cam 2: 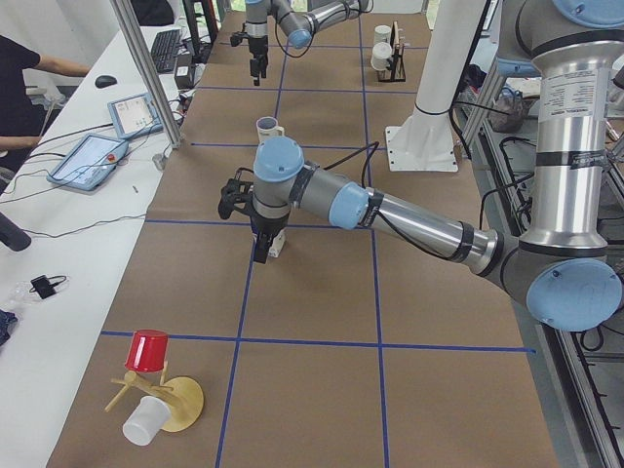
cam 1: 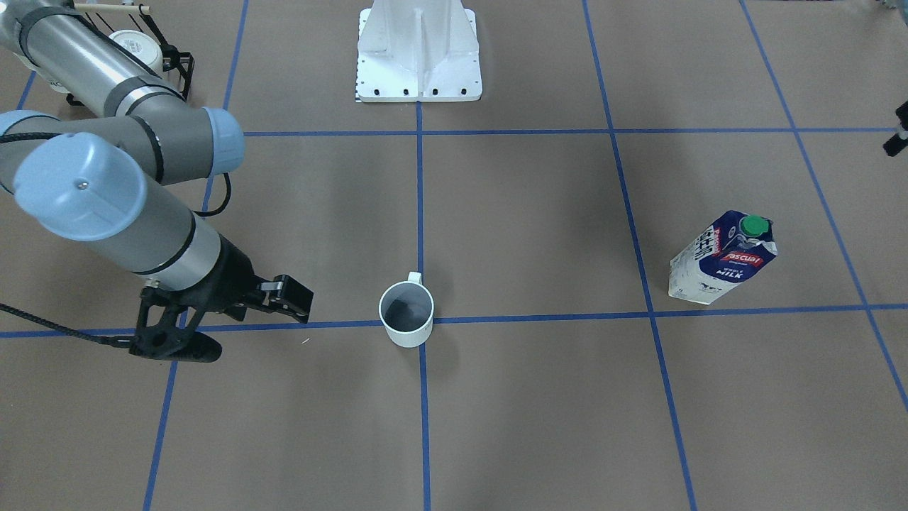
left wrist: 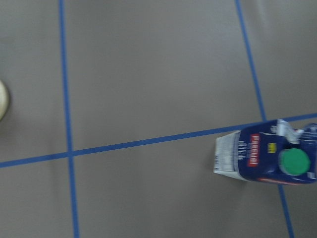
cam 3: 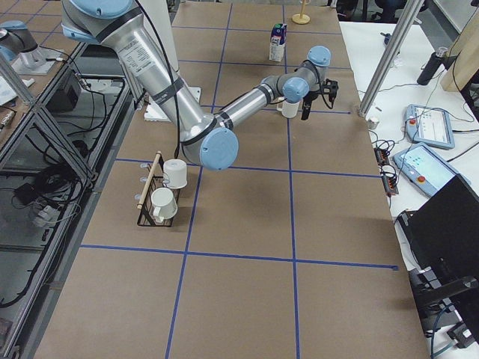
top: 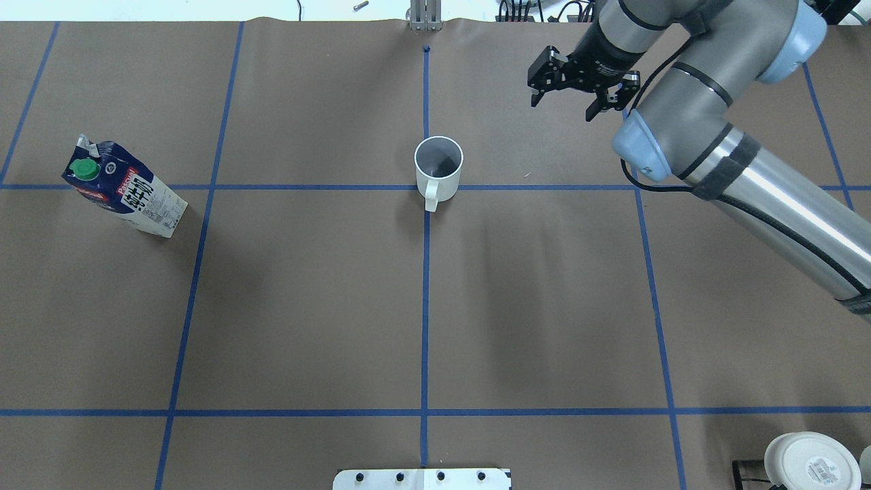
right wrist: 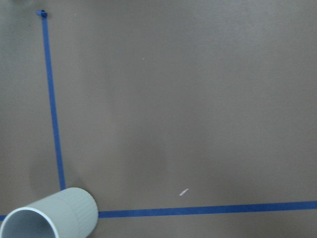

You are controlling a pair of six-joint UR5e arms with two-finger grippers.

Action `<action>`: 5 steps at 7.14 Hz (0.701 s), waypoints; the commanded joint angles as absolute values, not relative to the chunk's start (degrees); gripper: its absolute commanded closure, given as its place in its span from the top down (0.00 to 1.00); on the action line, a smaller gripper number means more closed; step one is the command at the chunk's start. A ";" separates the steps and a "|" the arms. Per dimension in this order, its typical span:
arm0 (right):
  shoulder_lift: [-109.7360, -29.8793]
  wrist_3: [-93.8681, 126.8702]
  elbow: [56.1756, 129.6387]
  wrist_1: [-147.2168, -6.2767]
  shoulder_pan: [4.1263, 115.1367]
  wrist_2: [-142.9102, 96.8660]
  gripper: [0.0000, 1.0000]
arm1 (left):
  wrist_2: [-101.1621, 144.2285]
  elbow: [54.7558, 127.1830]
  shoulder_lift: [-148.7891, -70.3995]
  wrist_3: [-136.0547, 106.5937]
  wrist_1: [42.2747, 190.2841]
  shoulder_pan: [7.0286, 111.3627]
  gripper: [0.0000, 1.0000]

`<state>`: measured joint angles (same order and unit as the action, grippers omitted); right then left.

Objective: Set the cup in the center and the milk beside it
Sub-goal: 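Raise the right gripper off the mug while the left gripper reaches for the milk carton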

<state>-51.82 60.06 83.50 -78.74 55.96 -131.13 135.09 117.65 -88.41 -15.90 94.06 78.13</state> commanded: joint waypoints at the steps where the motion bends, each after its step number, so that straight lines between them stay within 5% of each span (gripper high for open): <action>1: -57.63 55.05 86.74 -79.36 57.74 -131.22 1.00 | 124.75 122.60 -91.73 -24.23 93.87 63.86 0.98; 5: -59.06 52.91 86.84 -79.37 57.75 -131.04 1.00 | 122.70 115.17 -99.12 -26.89 92.55 59.68 0.98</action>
